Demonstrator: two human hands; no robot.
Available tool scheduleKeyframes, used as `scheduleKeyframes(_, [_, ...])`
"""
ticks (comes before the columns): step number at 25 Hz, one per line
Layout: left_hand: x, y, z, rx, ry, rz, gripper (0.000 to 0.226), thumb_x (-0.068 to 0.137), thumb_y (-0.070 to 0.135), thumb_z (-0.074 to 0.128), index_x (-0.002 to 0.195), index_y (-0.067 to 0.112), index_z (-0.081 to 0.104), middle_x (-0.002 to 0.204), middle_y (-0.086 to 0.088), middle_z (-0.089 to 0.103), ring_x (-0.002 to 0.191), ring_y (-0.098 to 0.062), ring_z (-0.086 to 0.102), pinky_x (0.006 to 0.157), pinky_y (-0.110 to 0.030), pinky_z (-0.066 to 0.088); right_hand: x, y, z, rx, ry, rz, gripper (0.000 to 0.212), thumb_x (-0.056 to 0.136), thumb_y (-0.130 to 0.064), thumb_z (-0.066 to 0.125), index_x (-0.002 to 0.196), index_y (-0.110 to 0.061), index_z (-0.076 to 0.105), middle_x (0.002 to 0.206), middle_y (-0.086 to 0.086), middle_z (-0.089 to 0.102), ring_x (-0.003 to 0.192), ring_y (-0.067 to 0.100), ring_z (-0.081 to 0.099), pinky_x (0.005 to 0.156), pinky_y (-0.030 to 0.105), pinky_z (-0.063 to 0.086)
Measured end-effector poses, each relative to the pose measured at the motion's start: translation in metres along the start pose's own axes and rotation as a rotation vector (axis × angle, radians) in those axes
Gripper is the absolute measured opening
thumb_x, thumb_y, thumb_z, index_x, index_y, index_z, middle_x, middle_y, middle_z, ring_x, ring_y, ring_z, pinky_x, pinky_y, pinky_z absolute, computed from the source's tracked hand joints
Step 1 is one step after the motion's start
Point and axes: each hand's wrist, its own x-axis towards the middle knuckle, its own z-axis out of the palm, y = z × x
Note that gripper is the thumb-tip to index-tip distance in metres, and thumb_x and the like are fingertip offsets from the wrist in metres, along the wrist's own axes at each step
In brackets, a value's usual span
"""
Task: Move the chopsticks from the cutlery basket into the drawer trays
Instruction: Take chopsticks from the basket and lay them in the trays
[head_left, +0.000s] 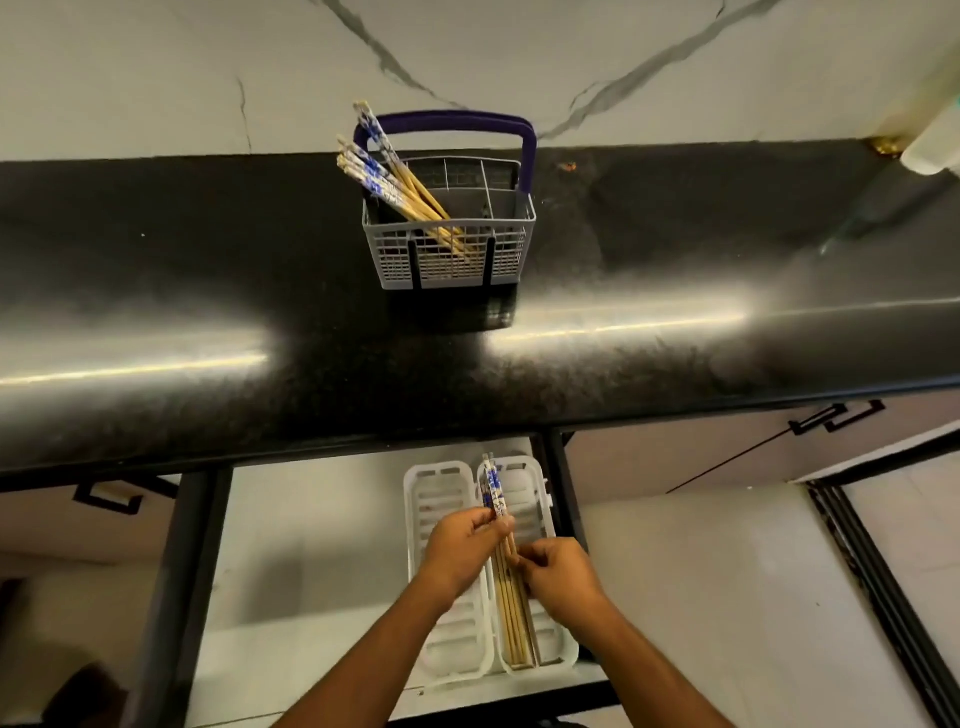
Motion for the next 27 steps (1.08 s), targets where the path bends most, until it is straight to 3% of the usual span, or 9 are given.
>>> scheduleKeyframes(2, [0.003, -0.007, -0.020, 0.107, 0.050, -0.020, 0.030, 0.087, 0.051, 0.064, 0.092, 0.024, 0.076, 0.094, -0.006, 0.077, 0.092, -0.022, 0.072, 0.084, -0.040, 0.060, 0.001, 0.007, 0.007, -0.139, 0.075, 0.036, 0.032, 0.090, -0.016, 0.065, 0.059, -0.021, 0.068, 0.059, -0.005, 0.067, 0.055, 0.005, 0.063, 0.054, 0.015, 0.052])
scheduleKeyframes(4, [0.003, -0.011, -0.044, 0.016, 0.138, -0.059, 0.029, 0.086, 0.050, 0.065, 0.091, 0.024, 0.077, 0.090, -0.002, 0.078, 0.090, -0.020, 0.072, 0.083, -0.040, 0.060, 0.007, 0.013, 0.016, -0.231, 0.144, 0.069, 0.038, 0.089, -0.012, 0.064, 0.053, -0.021, 0.060, 0.055, -0.008, 0.060, 0.047, 0.003, 0.053, 0.044, 0.013, 0.044])
scheduleKeyframes(7, [0.007, -0.015, -0.069, -0.118, 0.201, -0.094, 0.030, 0.088, 0.044, 0.067, 0.097, 0.018, 0.077, 0.088, 0.003, 0.079, 0.094, -0.016, 0.073, 0.090, -0.039, 0.058, 0.014, 0.005, 0.030, -0.314, 0.248, 0.183, 0.018, 0.092, -0.012, 0.060, 0.077, -0.011, 0.070, 0.075, 0.001, 0.068, 0.060, 0.013, 0.063, 0.054, 0.026, 0.055])
scheduleKeyframes(11, [0.007, -0.018, -0.076, -0.176, 0.210, -0.094, 0.034, 0.090, 0.046, 0.064, 0.100, 0.016, 0.076, 0.091, 0.001, 0.079, 0.094, -0.014, 0.073, 0.090, -0.034, 0.057, 0.021, -0.005, 0.039, -0.396, 0.251, 0.222, 0.012, 0.095, -0.006, 0.056, 0.098, -0.005, 0.068, 0.095, 0.007, 0.070, 0.074, 0.016, 0.061, 0.066, 0.023, 0.054])
scheduleKeyframes(16, [-0.001, -0.020, -0.075, -0.269, 0.200, -0.096, 0.031, 0.091, 0.040, 0.064, 0.096, 0.012, 0.076, 0.090, 0.001, 0.080, 0.090, -0.014, 0.075, 0.087, -0.030, 0.057, 0.028, -0.009, 0.044, -0.475, 0.227, 0.224, 0.015, 0.095, -0.006, 0.057, 0.106, -0.004, 0.067, 0.104, 0.009, 0.072, 0.091, 0.020, 0.070, 0.076, 0.026, 0.058])
scheduleKeyframes(27, [-0.004, -0.026, -0.089, -0.340, 0.244, -0.111, 0.021, 0.092, 0.035, 0.064, 0.094, 0.017, 0.074, 0.088, -0.004, 0.080, 0.097, -0.020, 0.073, 0.095, -0.038, 0.054, 0.028, -0.004, 0.048, -0.567, 0.199, 0.156, 0.014, 0.095, -0.011, 0.058, 0.106, -0.009, 0.068, 0.103, 0.007, 0.072, 0.091, 0.020, 0.071, 0.081, 0.030, 0.060])
